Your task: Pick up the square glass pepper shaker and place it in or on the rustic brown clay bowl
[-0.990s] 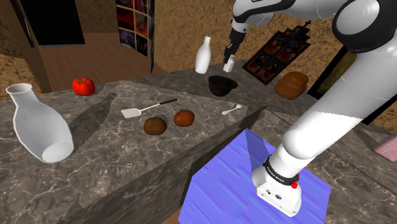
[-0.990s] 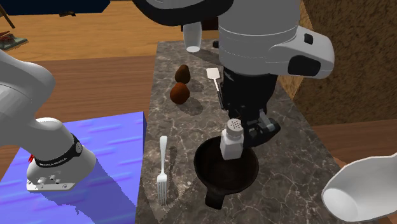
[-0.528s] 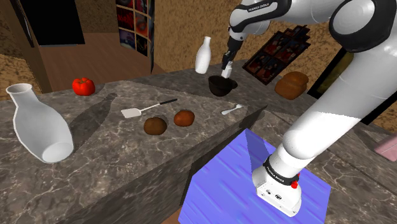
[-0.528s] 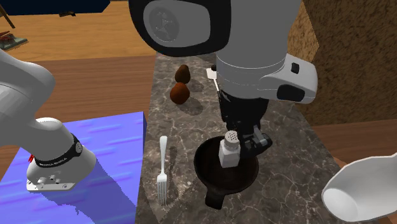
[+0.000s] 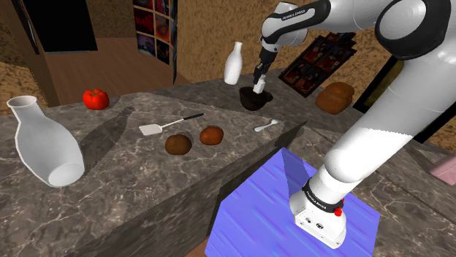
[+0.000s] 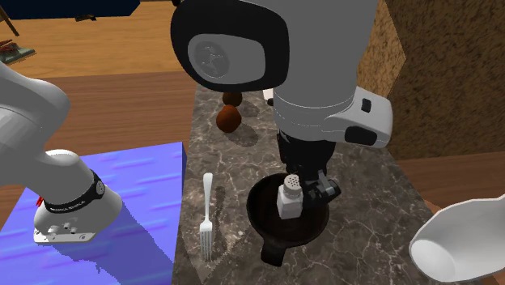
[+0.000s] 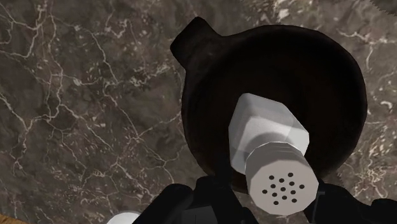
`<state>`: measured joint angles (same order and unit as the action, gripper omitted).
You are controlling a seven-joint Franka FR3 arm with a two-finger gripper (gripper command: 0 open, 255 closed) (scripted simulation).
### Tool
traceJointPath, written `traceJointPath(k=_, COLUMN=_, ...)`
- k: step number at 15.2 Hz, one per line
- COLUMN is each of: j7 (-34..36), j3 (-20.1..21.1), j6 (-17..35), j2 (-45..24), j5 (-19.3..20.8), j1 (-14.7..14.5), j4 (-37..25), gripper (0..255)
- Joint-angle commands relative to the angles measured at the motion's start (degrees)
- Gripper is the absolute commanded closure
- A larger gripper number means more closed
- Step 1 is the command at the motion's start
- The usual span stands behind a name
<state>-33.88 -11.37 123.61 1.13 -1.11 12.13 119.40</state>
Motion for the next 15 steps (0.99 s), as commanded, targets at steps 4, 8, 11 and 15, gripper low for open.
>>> traceJointPath(k=4, j7=0.0, j3=0.0, j6=0.0, j2=0.0, j5=0.0, j1=0.0, j4=0.0, gripper=0)
traceJointPath(k=8, j7=0.0, j3=0.0, j6=0.0, j2=0.0, j5=0.0, j1=0.0, j4=0.0, gripper=0)
traceJointPath(k=11, j7=0.3, j3=0.0, j6=-3.6, j2=1.6, j5=0.4, j1=0.0, j4=-2.1, gripper=0)
traceJointPath(k=15, j7=0.5, j3=0.1, j6=-6.9, j2=2.8, j5=0.7, j1=0.0, j4=-4.2, gripper=0)
